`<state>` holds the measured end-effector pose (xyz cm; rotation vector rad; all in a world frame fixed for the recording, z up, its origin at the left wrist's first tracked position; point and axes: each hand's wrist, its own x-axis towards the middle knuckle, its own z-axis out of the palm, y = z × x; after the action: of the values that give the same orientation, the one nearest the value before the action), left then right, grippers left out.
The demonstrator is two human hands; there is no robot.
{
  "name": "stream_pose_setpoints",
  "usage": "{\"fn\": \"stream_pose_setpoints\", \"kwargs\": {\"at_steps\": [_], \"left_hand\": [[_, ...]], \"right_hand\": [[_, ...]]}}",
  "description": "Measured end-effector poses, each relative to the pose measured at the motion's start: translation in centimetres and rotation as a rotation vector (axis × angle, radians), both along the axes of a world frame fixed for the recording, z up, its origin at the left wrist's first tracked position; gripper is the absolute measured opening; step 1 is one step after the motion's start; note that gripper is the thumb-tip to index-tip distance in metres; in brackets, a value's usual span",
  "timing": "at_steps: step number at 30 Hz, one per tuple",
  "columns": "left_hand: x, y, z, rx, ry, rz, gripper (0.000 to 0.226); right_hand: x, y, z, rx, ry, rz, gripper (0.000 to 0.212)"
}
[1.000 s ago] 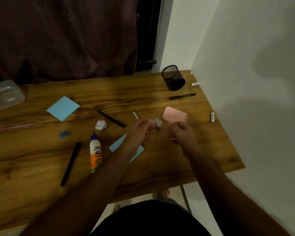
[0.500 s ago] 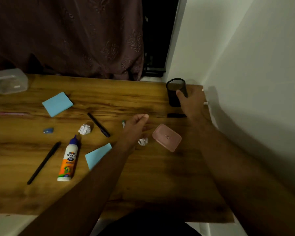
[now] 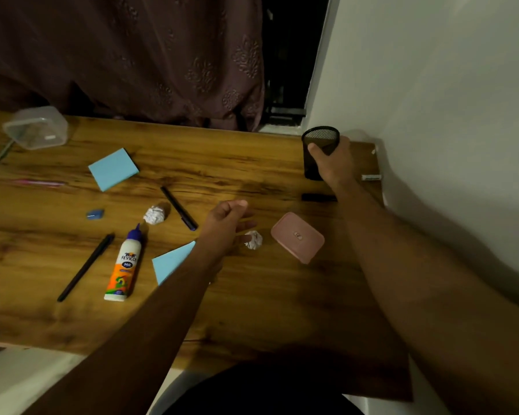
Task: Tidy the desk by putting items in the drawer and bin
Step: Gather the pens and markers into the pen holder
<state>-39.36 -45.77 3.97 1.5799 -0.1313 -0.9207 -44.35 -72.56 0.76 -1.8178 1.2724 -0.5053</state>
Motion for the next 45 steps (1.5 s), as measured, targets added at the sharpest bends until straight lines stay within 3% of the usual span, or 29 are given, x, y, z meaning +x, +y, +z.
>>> {"fn": "stream_pose_setpoints", "kwargs": {"at_steps": [7, 11, 13, 15, 17, 21, 36, 42, 45], "left_hand": [[0.0, -0.4, -0.1, -0.02, -0.058, -0.172, 0.028], [-1.3, 0.5, 0.0, -0.018, -0.116, -0.322, 0.073], [-1.9, 1.4, 0.2, -0.084, -0.08, -0.386, 0.088], [-2.2, 2.5, -0.3, -0.128, -0.099, -0.479, 0.084], [-2.5, 3.8, -1.1, -0.072, -0.175, -0.533, 0.078], [-2.8, 6.3, -2.3, 0.089, -0.305, -0.602, 0.097], [-3.2, 8.8, -3.2, 0.136, -0.451, -0.757, 0.103], [-1.6, 9.3, -3.1, 0.106, -0.444, -0.804, 0.134], [-0.9, 9.6, -2.8, 0.045, -0.446, -0.713, 0.115]], "right_hand": [[-4.9, 10.3, 3.4, 0.128, -0.425, 0.01, 0.072], [-9.0, 16.9, 2.9, 0.18, -0.439, 0.07, 0.08], [-10.2, 19.6, 2.3, 0.191, -0.411, 0.125, 0.083], [-10.8, 21.6, 1.8, 0.172, -0.366, 0.173, 0.081], [-11.4, 23.2, 1.7, 0.131, -0.332, 0.211, 0.074], [-12.5, 26.5, 0.7, 0.094, -0.237, 0.22, 0.071], [-13.4, 28.8, -1.2, 0.14, -0.005, 0.176, 0.077], [-16.2, 25.6, -0.6, 0.122, 0.216, 0.386, 0.11], [-17.6, 22.8, 0.1, 0.117, 0.235, 0.439, 0.121]]}}
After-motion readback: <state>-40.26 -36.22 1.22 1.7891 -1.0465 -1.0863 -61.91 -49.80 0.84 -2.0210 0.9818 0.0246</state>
